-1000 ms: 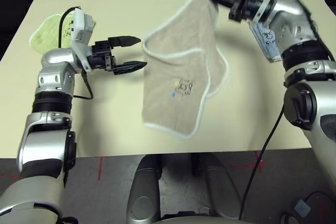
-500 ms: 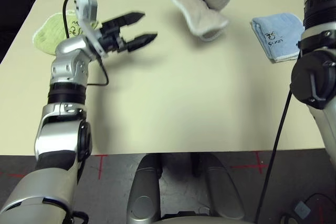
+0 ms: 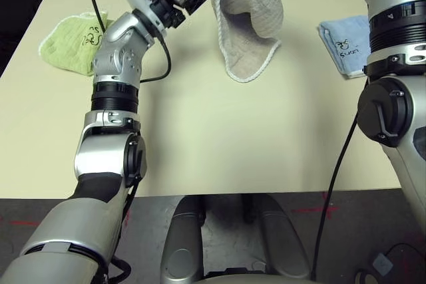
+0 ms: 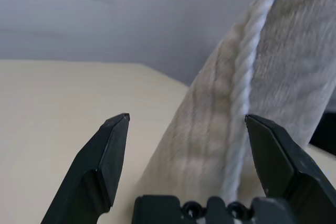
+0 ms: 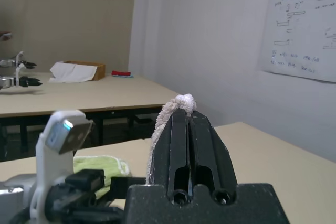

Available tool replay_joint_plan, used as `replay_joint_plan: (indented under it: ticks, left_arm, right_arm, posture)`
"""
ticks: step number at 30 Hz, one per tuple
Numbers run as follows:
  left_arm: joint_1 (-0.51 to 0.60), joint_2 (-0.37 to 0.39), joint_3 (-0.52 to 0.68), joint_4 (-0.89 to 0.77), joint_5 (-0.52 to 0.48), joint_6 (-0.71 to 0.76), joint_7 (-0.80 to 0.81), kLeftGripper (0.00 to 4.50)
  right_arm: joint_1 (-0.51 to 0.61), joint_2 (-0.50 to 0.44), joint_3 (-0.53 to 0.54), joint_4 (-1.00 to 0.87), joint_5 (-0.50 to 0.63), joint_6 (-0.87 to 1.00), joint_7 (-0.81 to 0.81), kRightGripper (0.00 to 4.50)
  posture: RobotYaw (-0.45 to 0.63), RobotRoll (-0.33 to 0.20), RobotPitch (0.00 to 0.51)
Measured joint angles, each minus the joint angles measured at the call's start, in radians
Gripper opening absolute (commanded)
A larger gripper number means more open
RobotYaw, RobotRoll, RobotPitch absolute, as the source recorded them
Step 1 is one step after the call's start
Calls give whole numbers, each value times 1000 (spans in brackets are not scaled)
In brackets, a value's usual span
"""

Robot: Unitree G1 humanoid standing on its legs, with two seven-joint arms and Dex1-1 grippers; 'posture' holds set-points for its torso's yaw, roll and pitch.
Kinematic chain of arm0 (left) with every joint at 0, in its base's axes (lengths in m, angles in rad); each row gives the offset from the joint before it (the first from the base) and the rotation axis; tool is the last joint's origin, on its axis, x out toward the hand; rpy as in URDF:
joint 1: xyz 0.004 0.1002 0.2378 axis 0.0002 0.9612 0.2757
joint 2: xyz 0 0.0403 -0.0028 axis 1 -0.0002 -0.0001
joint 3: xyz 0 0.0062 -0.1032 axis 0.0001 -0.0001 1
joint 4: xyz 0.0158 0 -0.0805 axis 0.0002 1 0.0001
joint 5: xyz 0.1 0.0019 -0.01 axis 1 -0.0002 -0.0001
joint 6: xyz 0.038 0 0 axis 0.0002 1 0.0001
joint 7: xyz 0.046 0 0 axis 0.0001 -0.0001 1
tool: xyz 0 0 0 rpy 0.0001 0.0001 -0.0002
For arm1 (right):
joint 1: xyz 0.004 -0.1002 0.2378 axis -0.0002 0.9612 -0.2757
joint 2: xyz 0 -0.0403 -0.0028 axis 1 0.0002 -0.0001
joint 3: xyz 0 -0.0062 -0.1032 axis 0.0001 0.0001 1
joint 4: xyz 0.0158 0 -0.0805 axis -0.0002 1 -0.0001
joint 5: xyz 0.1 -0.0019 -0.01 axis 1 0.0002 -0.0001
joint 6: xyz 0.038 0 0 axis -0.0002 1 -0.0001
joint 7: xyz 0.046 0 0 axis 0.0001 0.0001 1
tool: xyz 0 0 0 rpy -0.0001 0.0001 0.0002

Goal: Fold the towel and set it aside.

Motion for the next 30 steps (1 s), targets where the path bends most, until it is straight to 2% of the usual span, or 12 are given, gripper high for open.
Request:
replay_joint_plan:
  ticks: [4,9,14,18,23,30]
  left_arm:
    - [5,-2,1,-141,-57,114,7,4500]
    - [21,-2,-24,-194,-65,176,20,4500]
    - [20,-25,-84,-96,51,129,117,4500]
    - [20,-41,-102,-13,112,55,139,4500]
    - [24,-37,-120,99,168,-7,141,4500]
    - [78,7,-126,104,205,-11,118,4500]
  right_arm:
    - [0,9,0,0,0,-5,-11,23]
    - [0,14,0,4,0,-12,-17,23]
    - [-27,9,0,79,-3,-59,-32,23]
    - [-110,-25,-3,181,-20,-115,-47,23]
    - [-185,-50,-4,285,-46,-182,-72,23]
    - [-193,-67,-5,334,-68,-212,-85,23]
  posture:
    - [88,0,297]
    - [88,0,296]
    - [74,0,294]
    - [69,0,294]
    - [61,0,292]
    - [64,0,299]
